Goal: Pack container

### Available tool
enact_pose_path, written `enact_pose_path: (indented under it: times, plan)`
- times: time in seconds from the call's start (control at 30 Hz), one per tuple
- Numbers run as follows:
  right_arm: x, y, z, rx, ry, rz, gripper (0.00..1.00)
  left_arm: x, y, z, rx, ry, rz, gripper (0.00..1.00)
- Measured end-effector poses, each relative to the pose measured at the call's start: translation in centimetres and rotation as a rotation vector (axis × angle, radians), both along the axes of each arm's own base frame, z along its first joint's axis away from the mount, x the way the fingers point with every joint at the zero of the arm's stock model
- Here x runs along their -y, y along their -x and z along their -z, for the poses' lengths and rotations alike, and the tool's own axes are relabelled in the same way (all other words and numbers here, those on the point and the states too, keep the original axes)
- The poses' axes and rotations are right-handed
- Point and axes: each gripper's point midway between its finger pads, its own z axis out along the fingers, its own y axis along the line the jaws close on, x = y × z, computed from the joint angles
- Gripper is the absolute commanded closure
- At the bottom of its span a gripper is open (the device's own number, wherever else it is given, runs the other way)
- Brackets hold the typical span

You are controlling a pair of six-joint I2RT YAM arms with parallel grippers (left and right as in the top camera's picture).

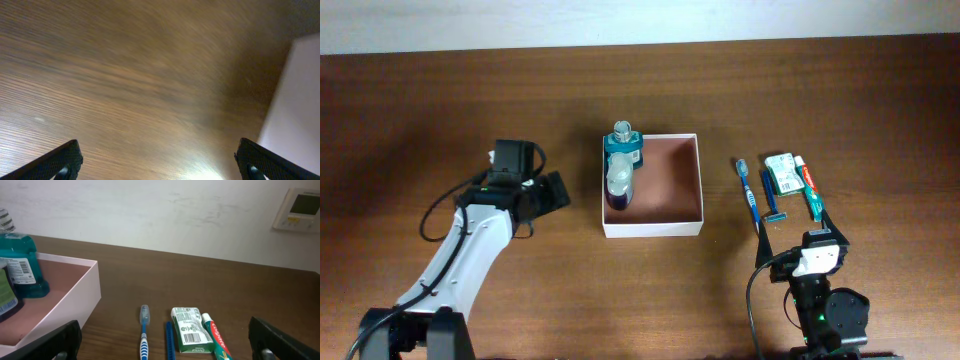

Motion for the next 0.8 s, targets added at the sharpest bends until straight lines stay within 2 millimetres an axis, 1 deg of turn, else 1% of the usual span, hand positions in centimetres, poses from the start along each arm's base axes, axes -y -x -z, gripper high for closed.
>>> enact_pose_path:
  times: [0.1, 0.23, 0.8]
  plan:
    - [0.0, 0.0, 0.0, 0.0, 0.0, 0.0, 0.02, -1.6, -0.6, -0.3, 0.024, -0.04, -0.015, 0.01]
    - [0.0, 0.0, 0.0, 0.0, 0.0, 0.0, 0.02, -2.3, -0.6, -0.3, 0.025, -0.064, -0.016, 0.01]
    - [0.0, 0.0, 0.0, 0.0, 0.0, 0.0, 0.02, -2.4, -0.6, -0.3, 0.024, -0.075, -0.01, 0.01]
